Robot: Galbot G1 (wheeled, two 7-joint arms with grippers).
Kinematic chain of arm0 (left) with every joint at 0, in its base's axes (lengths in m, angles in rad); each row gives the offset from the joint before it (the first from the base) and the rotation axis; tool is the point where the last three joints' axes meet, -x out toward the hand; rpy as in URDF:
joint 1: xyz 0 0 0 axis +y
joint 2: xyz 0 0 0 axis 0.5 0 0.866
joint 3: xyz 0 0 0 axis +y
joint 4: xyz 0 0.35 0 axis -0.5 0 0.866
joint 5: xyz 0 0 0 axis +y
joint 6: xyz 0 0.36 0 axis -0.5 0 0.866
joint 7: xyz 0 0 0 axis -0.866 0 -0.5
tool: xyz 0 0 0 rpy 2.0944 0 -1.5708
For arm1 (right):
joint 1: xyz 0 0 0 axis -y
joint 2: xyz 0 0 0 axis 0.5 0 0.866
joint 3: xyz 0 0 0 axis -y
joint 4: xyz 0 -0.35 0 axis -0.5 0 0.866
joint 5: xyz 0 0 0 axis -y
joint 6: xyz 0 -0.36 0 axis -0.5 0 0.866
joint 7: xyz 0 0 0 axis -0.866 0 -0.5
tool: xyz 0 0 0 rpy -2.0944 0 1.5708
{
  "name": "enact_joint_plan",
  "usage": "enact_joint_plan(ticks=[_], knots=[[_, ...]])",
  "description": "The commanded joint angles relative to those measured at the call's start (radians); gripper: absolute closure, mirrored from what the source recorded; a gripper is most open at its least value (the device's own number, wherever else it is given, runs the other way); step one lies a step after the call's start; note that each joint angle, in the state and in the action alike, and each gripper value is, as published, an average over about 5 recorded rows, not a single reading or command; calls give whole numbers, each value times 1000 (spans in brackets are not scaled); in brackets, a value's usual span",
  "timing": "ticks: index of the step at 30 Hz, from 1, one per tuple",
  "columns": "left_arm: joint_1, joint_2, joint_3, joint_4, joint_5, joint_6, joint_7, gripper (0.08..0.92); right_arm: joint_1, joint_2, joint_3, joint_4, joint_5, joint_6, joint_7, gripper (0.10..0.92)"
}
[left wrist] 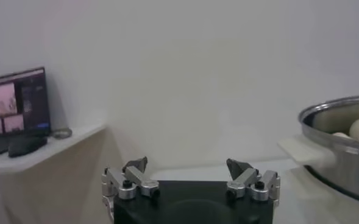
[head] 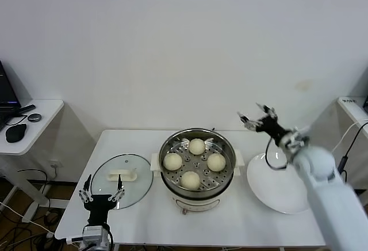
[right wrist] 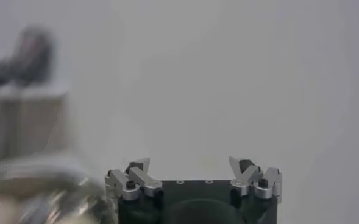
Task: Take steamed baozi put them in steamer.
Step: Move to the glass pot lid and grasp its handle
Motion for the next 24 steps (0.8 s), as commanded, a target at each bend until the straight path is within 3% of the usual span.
enact_joint_plan(ticks=[1,3,8,9,13,18,24], knots=[[-118,111,-48,213,960,-176,-70,177,-454,323,371,104,-89,127,192,203],[-120,167,-12,260,1162,-173,-128,177,-459,327,362,111,-93,126,192,203],[-139,291,55,349,1354,-142,-3,177,-457,337,345,117,-108,124,193,203],[-153,303,62,378,1354,-124,-9,177,-458,340,343,118,-110,122,193,203],[-227,300,44,508,1312,-144,-108,177,-465,348,338,119,-125,119,187,203],[-237,301,47,525,1276,-121,-69,177,-467,351,339,113,-134,125,187,203],[-299,254,49,568,1262,-101,-109,177,-456,360,339,104,-147,135,196,203]])
